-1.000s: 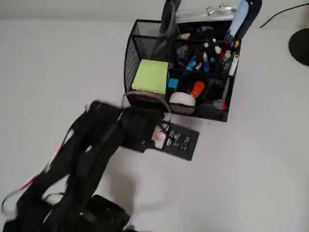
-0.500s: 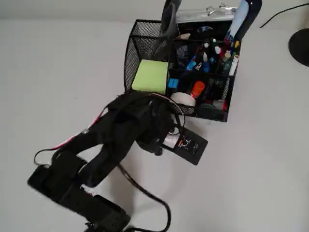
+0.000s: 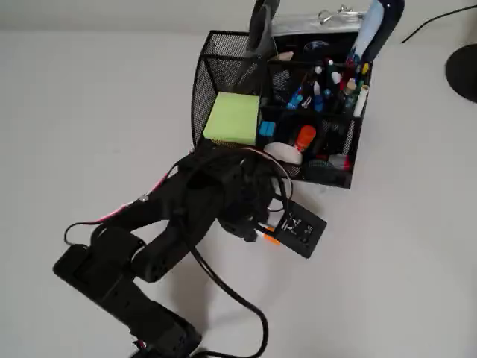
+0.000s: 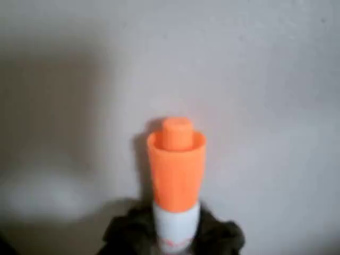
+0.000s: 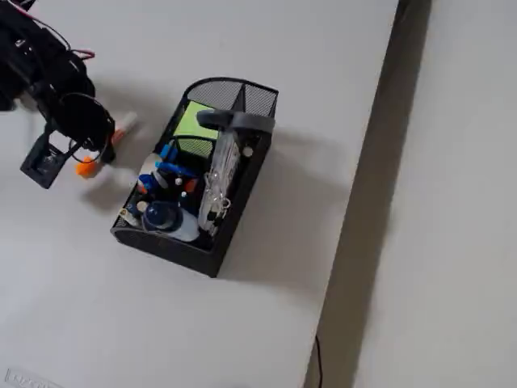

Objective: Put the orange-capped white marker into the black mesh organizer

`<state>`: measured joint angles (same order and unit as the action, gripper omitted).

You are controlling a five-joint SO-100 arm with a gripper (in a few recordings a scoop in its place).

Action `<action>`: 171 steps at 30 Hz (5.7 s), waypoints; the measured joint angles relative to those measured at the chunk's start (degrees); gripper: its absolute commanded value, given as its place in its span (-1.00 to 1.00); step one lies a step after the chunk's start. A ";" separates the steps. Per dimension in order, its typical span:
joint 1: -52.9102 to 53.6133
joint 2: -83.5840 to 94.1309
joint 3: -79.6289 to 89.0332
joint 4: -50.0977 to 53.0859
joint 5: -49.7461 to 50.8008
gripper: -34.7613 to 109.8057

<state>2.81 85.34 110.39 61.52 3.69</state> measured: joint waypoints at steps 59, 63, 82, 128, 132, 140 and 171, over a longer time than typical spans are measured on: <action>-0.79 13.10 -3.25 -67.24 -66.62 -0.52; -0.70 11.43 -3.25 -71.19 -67.76 -0.52; -1.58 -0.44 2.99 -90.18 -73.12 -0.08; 4.31 51.15 14.94 -0.70 -13.18 -0.52; 0.70 57.48 23.29 1.41 -10.28 -0.52; -5.54 87.98 44.21 9.14 -8.26 -0.52; -1.67 103.01 58.27 12.04 -10.20 -0.52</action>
<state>1.14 188.35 168.66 73.56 -6.50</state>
